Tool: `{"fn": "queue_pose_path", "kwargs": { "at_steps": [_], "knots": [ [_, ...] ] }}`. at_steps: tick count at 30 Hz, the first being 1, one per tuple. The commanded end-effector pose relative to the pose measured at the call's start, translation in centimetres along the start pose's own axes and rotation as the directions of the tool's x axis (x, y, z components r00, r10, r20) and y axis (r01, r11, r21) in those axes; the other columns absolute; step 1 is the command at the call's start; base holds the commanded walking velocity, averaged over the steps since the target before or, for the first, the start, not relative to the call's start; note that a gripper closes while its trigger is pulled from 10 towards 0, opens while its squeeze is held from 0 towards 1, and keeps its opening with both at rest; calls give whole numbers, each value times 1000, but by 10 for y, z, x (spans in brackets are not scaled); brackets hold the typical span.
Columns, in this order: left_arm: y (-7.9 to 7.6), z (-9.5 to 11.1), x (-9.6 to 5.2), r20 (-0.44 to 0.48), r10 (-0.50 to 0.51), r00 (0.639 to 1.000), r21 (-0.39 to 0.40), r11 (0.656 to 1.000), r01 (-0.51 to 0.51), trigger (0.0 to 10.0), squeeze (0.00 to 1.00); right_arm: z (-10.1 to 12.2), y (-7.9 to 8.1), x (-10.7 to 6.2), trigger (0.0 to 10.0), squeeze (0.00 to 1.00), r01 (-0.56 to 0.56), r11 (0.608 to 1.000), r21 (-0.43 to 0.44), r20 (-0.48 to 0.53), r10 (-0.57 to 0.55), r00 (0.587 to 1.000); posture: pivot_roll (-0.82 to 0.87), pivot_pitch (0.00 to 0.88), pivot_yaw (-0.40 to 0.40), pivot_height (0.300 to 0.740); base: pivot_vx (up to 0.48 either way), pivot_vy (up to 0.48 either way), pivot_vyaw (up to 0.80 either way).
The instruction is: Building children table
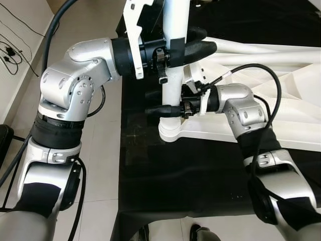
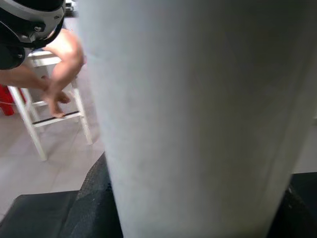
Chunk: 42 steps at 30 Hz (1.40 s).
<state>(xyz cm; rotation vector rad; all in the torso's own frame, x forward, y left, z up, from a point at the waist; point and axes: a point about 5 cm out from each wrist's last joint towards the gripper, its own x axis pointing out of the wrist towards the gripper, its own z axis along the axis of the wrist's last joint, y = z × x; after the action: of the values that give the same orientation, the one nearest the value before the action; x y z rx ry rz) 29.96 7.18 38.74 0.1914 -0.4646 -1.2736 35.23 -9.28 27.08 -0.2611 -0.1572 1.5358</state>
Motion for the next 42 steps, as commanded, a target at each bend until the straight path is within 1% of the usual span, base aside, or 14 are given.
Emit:
{"fn": "queue_pose_path", "kwargs": {
  "at_steps": [1, 6, 7, 14, 15, 19, 20, 21, 23, 24, 25, 29, 37, 42],
  "knots": [
    [-3, -5, 2, 7, 4, 1000, -9, 1000, -4, 10000, 0, -13, 13, 19, 0, 0, -96, 994, 45, 10, 96, 995, 63, 272, 36, 740, 0, 0, 0],
    [-2, -4, 1, 8, 15, 1000, -3, 1000, -15, 10000, 0, -15, 17, 17, 0, 0, -63, 997, 49, 17, 62, 998, 70, 273, 46, 740, 0, 0, 0],
    [-2, -3, 1, 8, 6, 1000, -17, 1000, -5, 10000, 1000, -20, 25, 14, 0, 0, -36, 998, 58, 19, 35, 999, 69, 269, 51, 740, 0, 0, 0],
    [4, -4, -2, 3, 17, 1000, -8, 1000, -17, 10000, 1000, -22, 33, 8, 0, 0, 25, 997, 76, 38, -28, 999, 57, 258, 56, 740, 0, 0, 0],
    [3, -1, -3, -5, 16, 1000, 10, 1000, -16, 10000, 0, -21, 31, 8, 0, 0, 45, 996, 76, 33, -48, 998, 56, 255, 53, 740, 0, 0, 0],
    [-1, 4, -4, -17, 9, 1000, 28, 1000, -9, 10000, 0, -23, 31, 8, 0, 0, 129, 987, 94, 12, -130, 991, 59, 254, 46, 740, 0, 0, 0],
    [-2, 8, -7, -28, 7, 1000, 35, 999, -6, 10000, 0, -28, 35, 12, 0, 0, 217, 971, 99, -30, -215, 976, 66, 257, 40, 740, 0, 0, 0],
    [-5, 12, -13, -47, -6, 999, 36, 999, 8, 10000, 0, -39, 35, 18, 0, 0, 477, 874, 92, -119, -466, 877, 76, 266, 39, 740, 0, 0, 0],
    [-5, 12, -13, -47, -6, 999, 36, 999, 8, 10000, 0, -39, 35, 18, 0, 0, 477, 874, 92, -119, -466, 877, 76, 266, 39, 740, 0, 0, 0],
    [-14, 19, -30, -97, -47, 994, 40, 998, 51, 10000, 0, -50, 63, 15, 0, 0, 815, 577, 50, -233, -787, 571, 79, 280, 49, 740, 0, 0, 0],
    [-17, 20, -35, -114, -60, 992, 42, 997, 65, 10000, 0, -49, 71, 14, 0, 0, 863, 503, 36, -248, -832, 496, 76, 282, 51, 740, 0, 0, 0],
    [-20, 20, -39, -129, -68, 989, 41, 996, 73, 10000, 0, -51, 76, 18, 0, 0, 867, 497, 48, -257, -832, 491, 69, 280, 53, 740, 0, 0, 0],
    [-32, 17, -40, -148, -58, 987, 56, 996, 67, 10000, 0, -49, 68, 31, 0, 0, 857, 512, 64, -246, -824, 510, 71, 264, 33, 740, 0, 0, 0],
    [-32, 24, -40, -127, 13, 992, 98, 995, -1, 10000, 0, -45, 66, 32, 0, 0, 866, 496, 57, -250, -833, 493, 50, 263, 15, 740, 0, 0, 0]
  ]
}}
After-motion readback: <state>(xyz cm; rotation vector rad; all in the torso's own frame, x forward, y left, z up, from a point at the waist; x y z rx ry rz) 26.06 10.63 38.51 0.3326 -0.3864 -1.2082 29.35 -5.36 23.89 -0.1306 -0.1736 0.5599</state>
